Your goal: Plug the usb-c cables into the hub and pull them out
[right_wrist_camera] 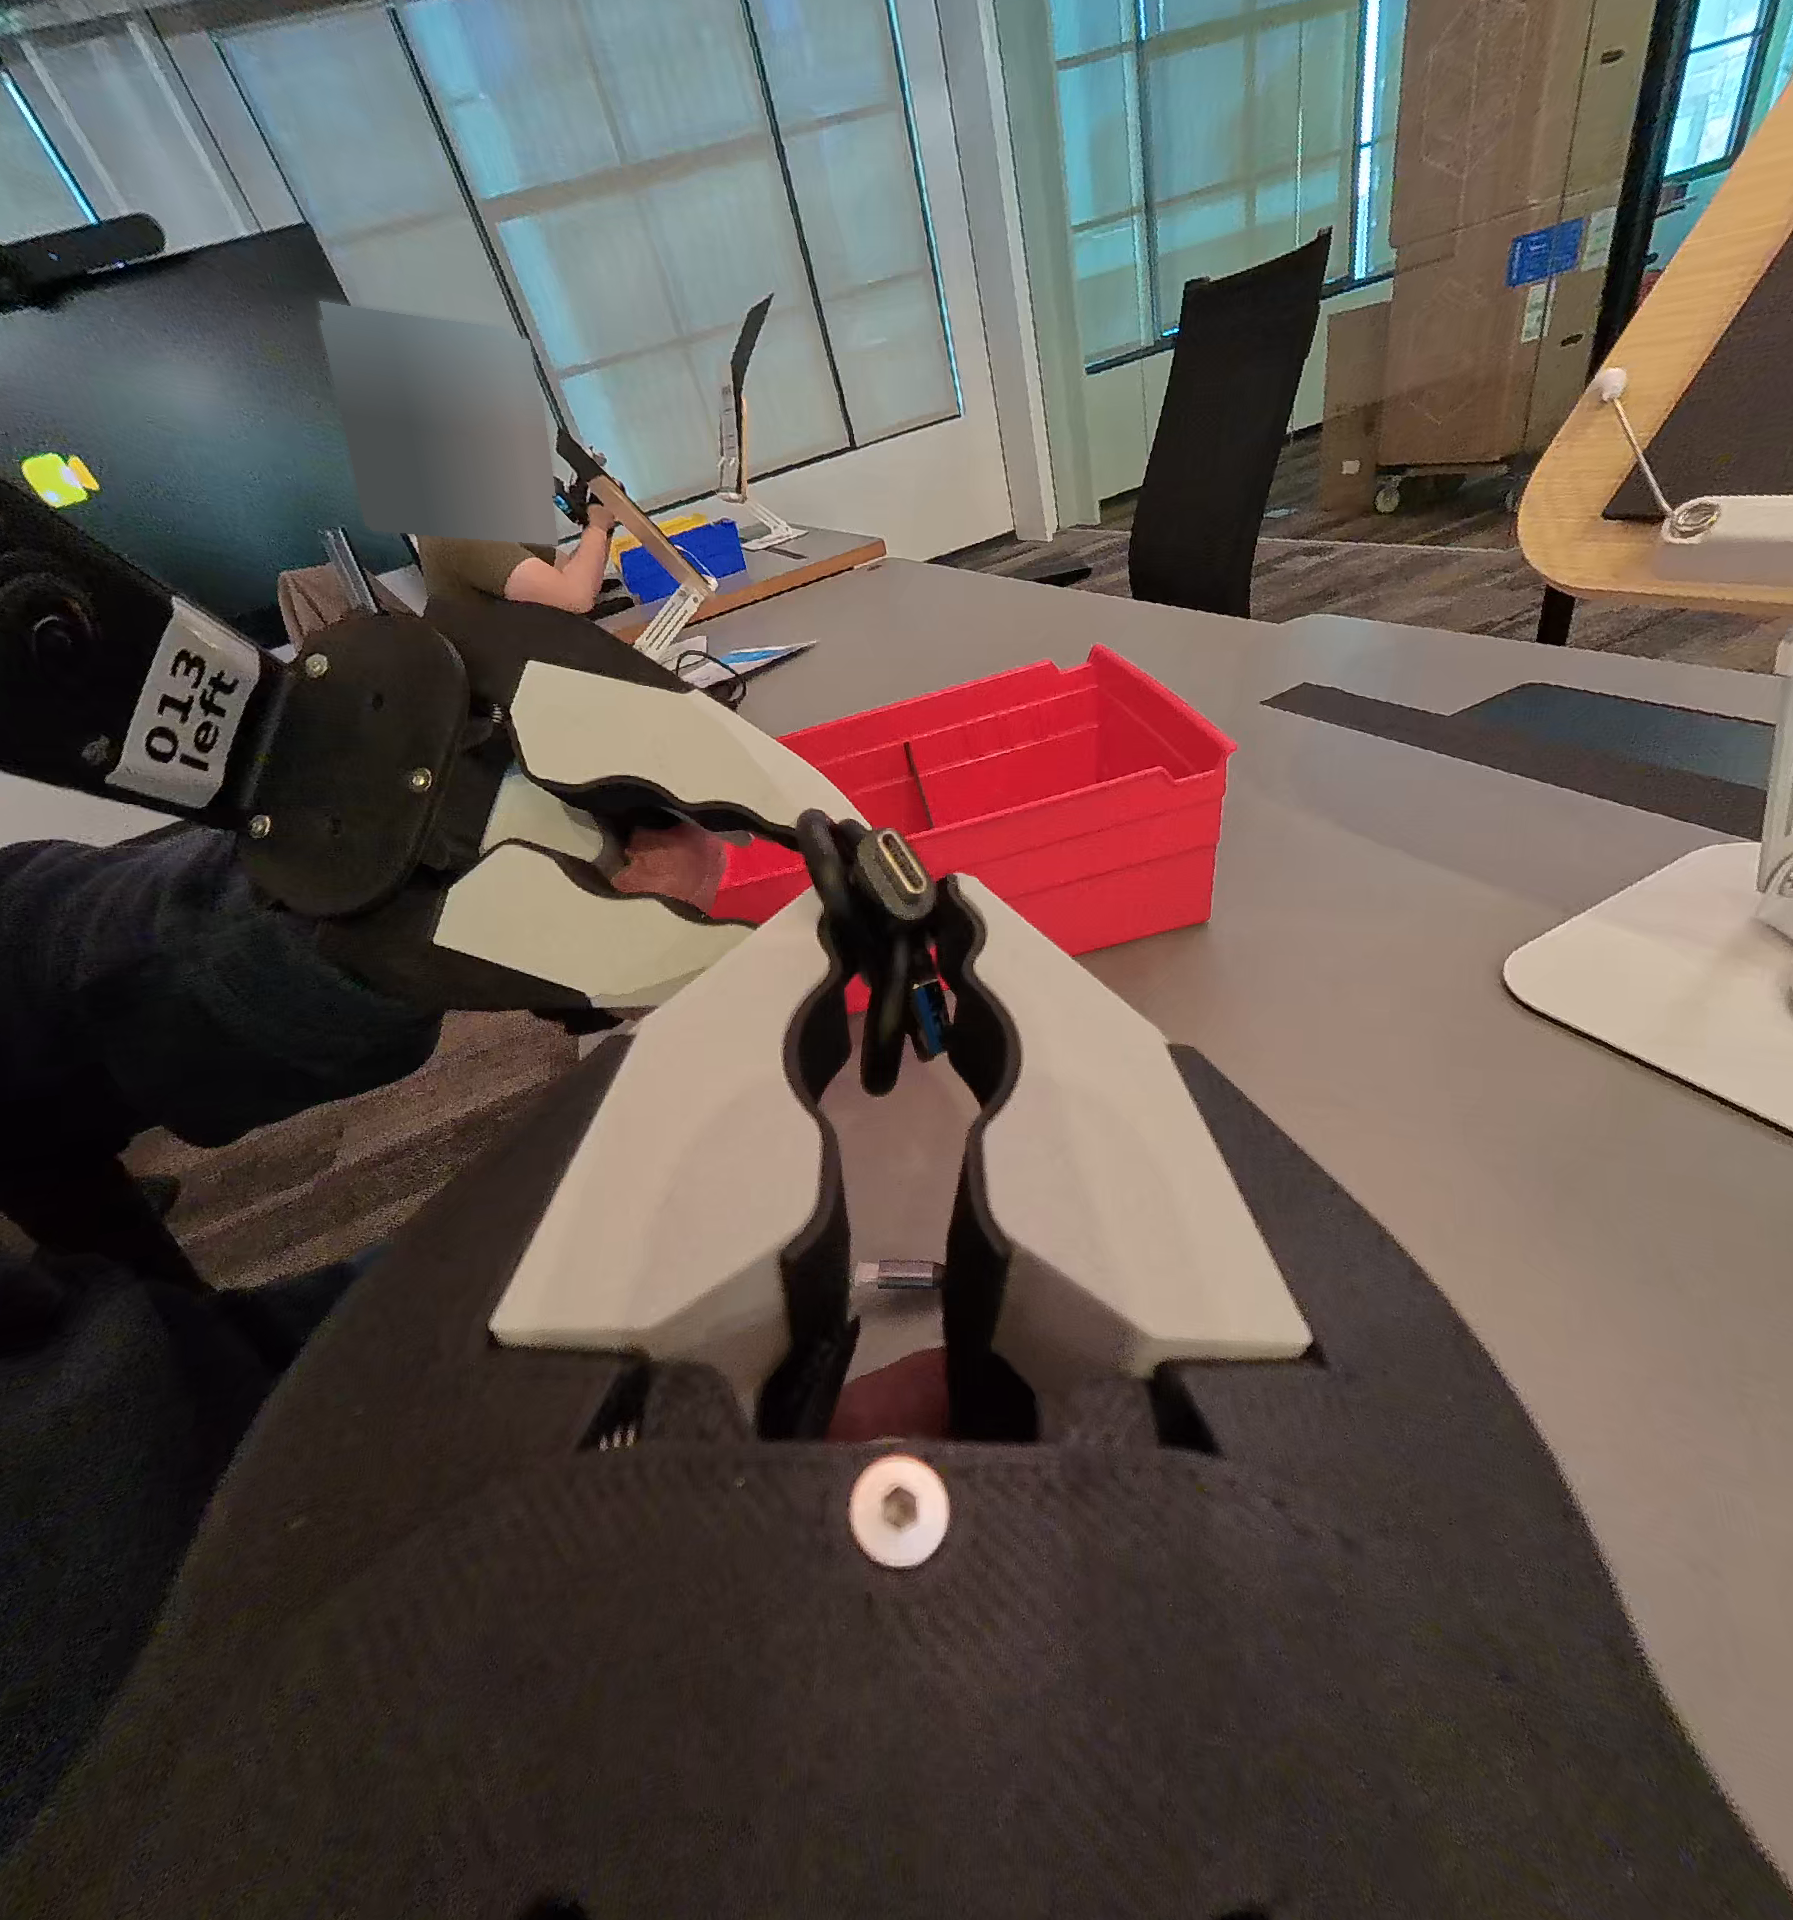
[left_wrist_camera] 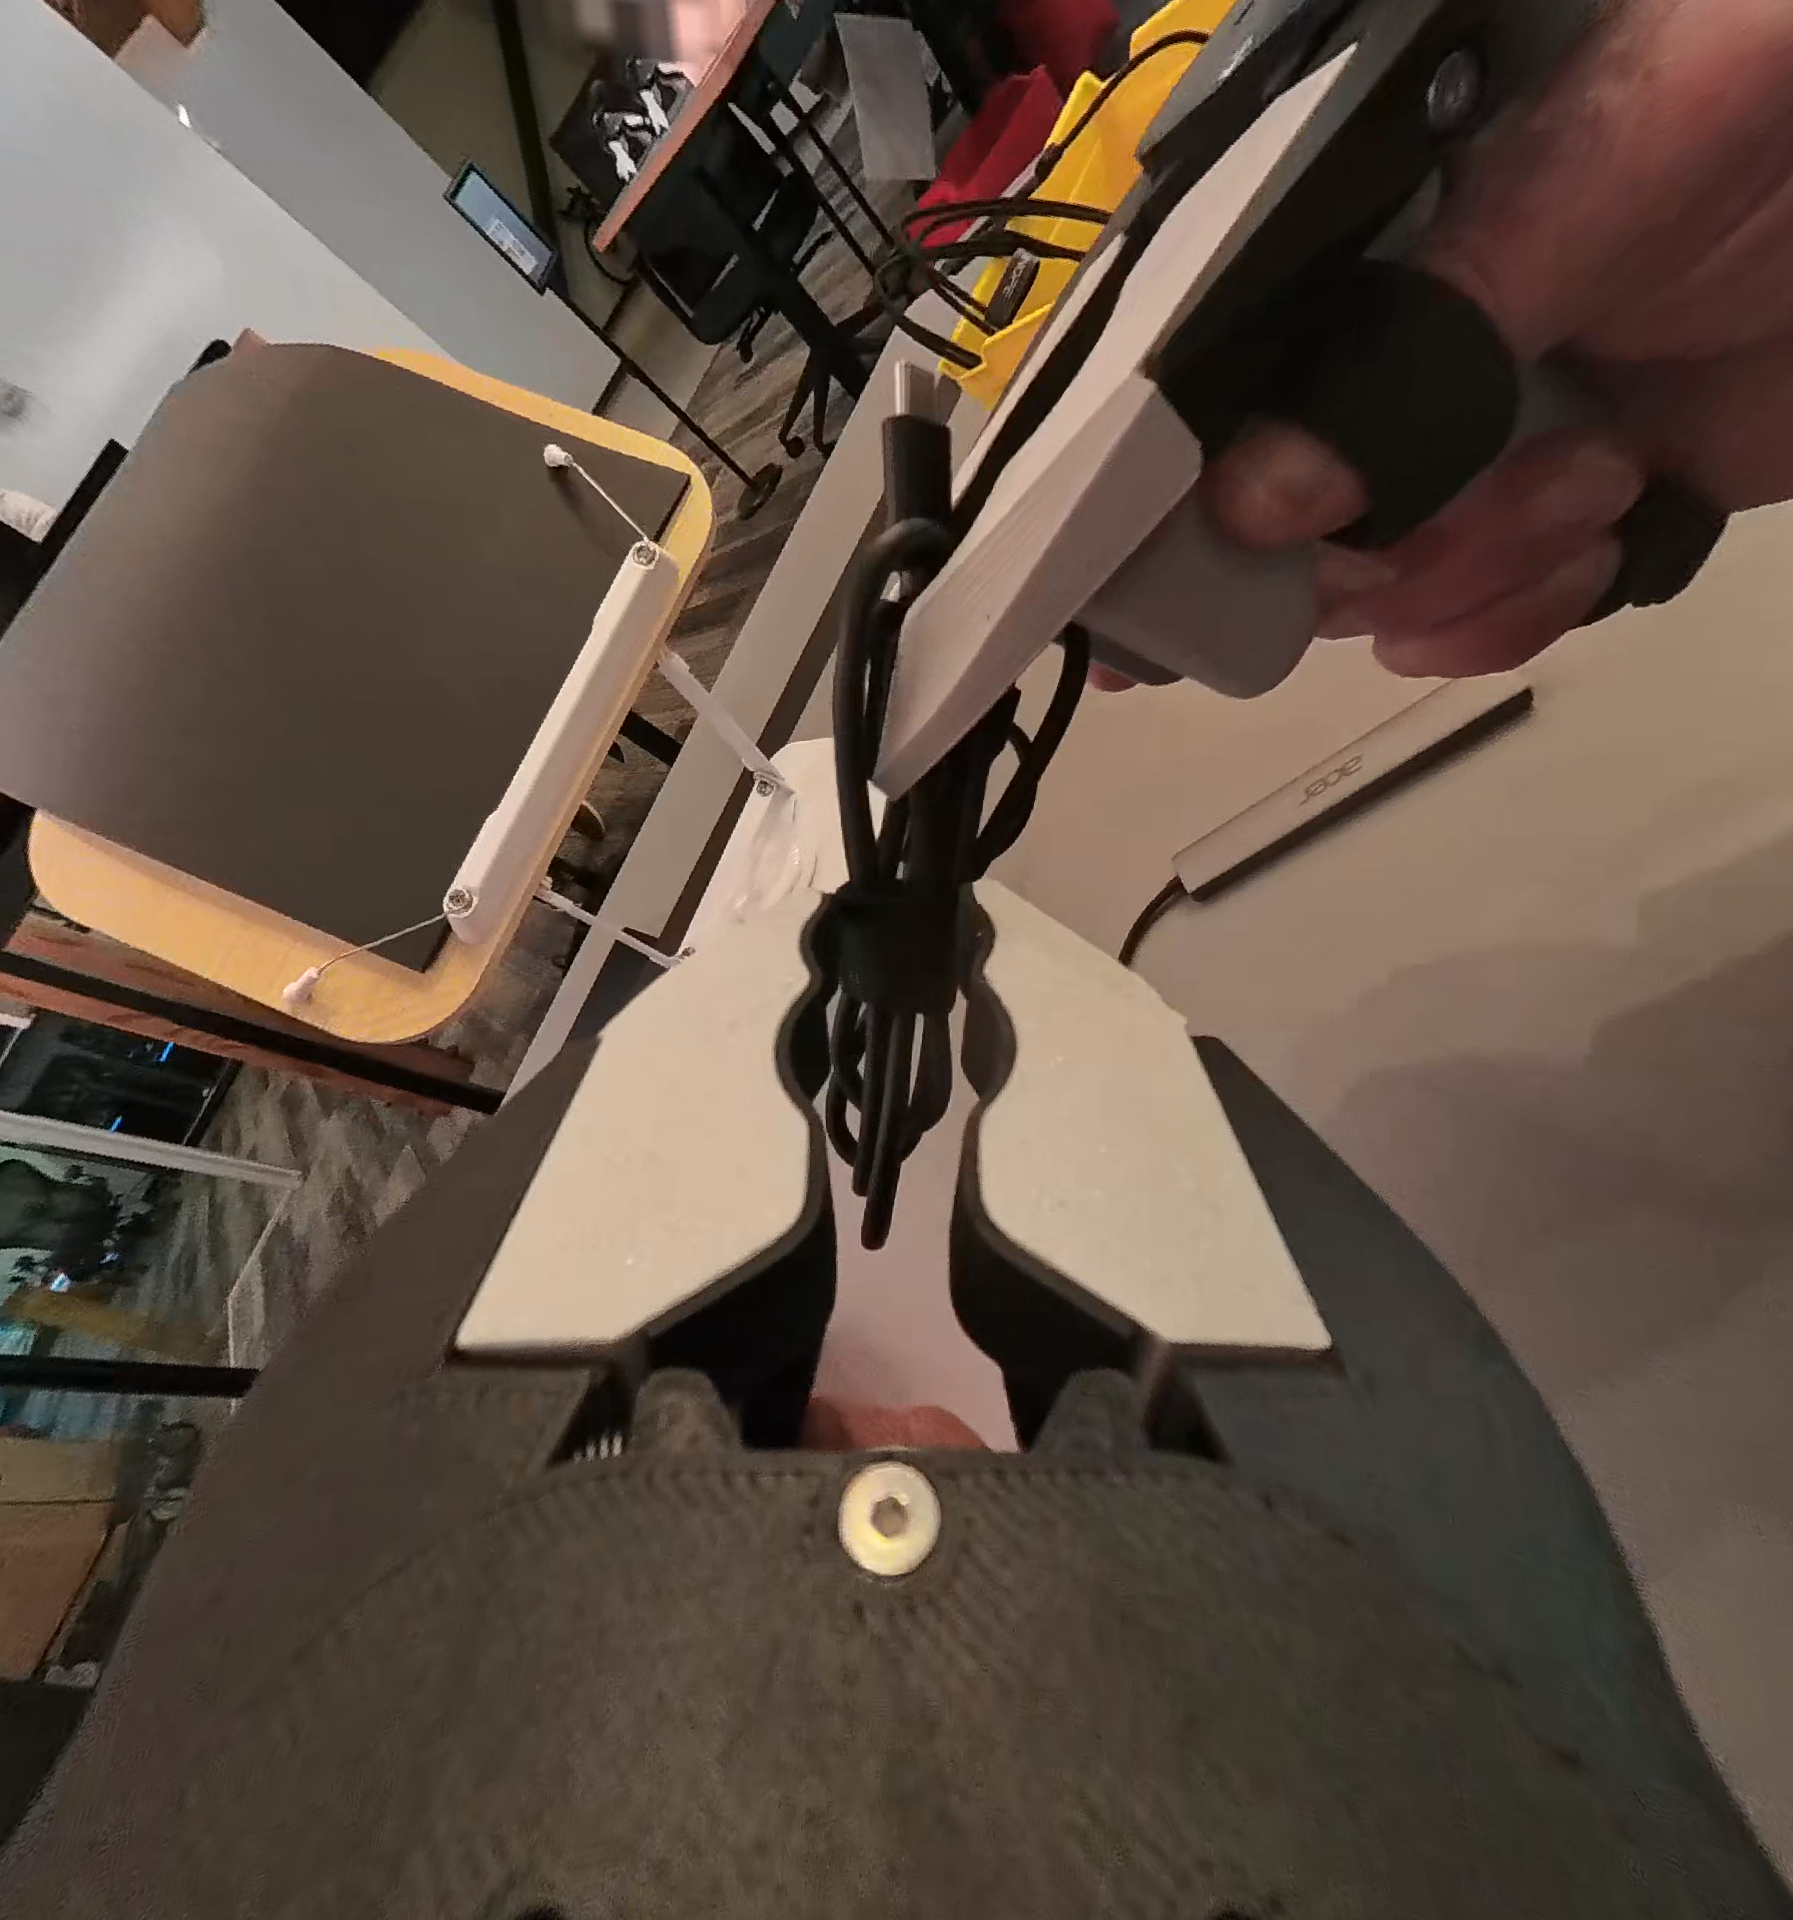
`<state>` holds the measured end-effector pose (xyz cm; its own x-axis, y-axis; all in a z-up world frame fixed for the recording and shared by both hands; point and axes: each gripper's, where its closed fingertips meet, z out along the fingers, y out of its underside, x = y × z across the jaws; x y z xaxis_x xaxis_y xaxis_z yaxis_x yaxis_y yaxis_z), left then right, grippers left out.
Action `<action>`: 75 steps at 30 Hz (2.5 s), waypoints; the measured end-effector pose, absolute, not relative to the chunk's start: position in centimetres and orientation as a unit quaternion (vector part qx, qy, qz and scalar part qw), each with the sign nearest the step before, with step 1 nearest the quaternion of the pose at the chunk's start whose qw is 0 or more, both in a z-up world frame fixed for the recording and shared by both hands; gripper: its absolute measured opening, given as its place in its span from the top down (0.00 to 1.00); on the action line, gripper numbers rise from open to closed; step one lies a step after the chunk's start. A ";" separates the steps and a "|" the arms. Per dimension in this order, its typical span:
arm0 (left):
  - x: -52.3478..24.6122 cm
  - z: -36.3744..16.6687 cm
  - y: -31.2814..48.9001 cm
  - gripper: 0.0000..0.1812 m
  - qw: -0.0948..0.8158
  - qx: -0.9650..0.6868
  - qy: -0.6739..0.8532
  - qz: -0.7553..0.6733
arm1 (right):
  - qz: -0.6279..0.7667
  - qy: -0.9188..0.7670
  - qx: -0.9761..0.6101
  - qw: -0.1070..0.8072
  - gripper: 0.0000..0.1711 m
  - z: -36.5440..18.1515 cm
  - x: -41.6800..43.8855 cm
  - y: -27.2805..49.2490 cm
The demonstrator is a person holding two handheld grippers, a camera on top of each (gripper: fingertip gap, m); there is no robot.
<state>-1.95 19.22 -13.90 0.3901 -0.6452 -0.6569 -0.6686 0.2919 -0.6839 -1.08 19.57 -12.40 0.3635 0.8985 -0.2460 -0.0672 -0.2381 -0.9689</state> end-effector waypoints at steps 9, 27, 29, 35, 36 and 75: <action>-1.8 -13.4 18.0 0.91 0.564 -0.585 0.572 -0.108 | 0.504 -0.327 -0.619 0.506 0.94 -12.0 -0.9 18.7; -2.3 -11.9 17.2 0.95 0.568 -0.583 0.530 -0.236 | 0.489 -0.337 -0.606 0.529 0.94 -11.0 -1.0 17.9; -2.3 -11.9 16.8 0.95 0.551 -0.587 0.529 -0.269 | 0.496 -0.354 -0.600 0.518 0.94 -11.0 -0.9 17.7; -2.2 -12.0 14.8 0.96 0.459 -0.582 0.546 -0.390 | 0.516 -0.435 -0.564 0.476 0.94 -11.1 -0.9 16.0; -2.1 -12.0 14.6 0.96 0.448 -0.581 0.547 -0.402 | 0.522 -0.444 -0.557 0.470 0.94 -11.0 -0.9 15.8; -0.1 -10.8 16.8 0.98 0.590 -0.602 0.471 -0.260 | 0.459 -0.345 -0.599 0.558 0.92 -11.8 -0.9 16.8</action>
